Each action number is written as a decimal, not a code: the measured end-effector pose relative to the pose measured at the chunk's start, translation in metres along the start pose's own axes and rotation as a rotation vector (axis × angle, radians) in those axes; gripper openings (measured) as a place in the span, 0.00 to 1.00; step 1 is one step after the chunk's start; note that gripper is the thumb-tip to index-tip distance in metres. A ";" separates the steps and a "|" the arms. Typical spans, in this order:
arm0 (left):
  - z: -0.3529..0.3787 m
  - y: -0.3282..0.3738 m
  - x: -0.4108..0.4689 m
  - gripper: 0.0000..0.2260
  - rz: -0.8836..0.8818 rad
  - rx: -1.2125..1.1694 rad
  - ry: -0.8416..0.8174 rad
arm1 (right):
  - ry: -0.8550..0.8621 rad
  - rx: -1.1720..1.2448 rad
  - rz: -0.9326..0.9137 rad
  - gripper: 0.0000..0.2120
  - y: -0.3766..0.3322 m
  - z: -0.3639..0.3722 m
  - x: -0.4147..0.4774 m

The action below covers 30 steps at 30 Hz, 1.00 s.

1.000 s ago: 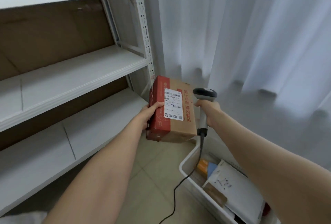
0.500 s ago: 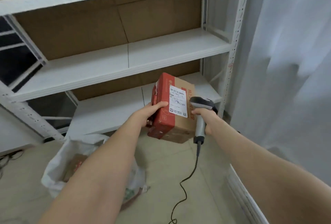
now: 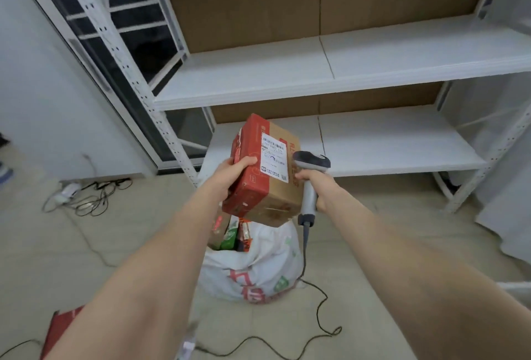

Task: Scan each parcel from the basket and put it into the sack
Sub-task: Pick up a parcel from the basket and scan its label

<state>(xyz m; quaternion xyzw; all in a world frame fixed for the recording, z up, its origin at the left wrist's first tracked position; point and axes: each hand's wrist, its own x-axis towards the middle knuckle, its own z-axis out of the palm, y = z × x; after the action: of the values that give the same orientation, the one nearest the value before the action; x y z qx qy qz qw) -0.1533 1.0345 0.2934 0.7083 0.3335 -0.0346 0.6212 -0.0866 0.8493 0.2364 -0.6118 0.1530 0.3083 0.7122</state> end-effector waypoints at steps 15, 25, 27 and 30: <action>-0.134 -0.111 0.192 0.39 -0.345 -0.141 0.236 | 0.003 -0.004 0.219 0.08 0.051 0.141 0.136; -0.137 -0.164 0.289 0.15 -0.534 -0.066 0.064 | 0.115 -0.048 0.331 0.24 0.122 0.201 0.245; -0.135 -0.180 0.319 0.20 -0.543 -0.062 0.023 | 0.157 -0.084 0.321 0.26 0.135 0.215 0.262; -0.141 -0.199 0.366 0.23 -0.554 -0.015 -0.050 | 0.266 -0.123 0.239 0.11 0.153 0.233 0.291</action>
<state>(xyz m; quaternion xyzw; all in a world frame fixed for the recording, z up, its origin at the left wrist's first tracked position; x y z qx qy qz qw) -0.0236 1.3200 -0.0150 0.5844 0.4991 -0.2181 0.6014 0.0026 1.1570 -0.0081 -0.6668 0.2984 0.3159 0.6054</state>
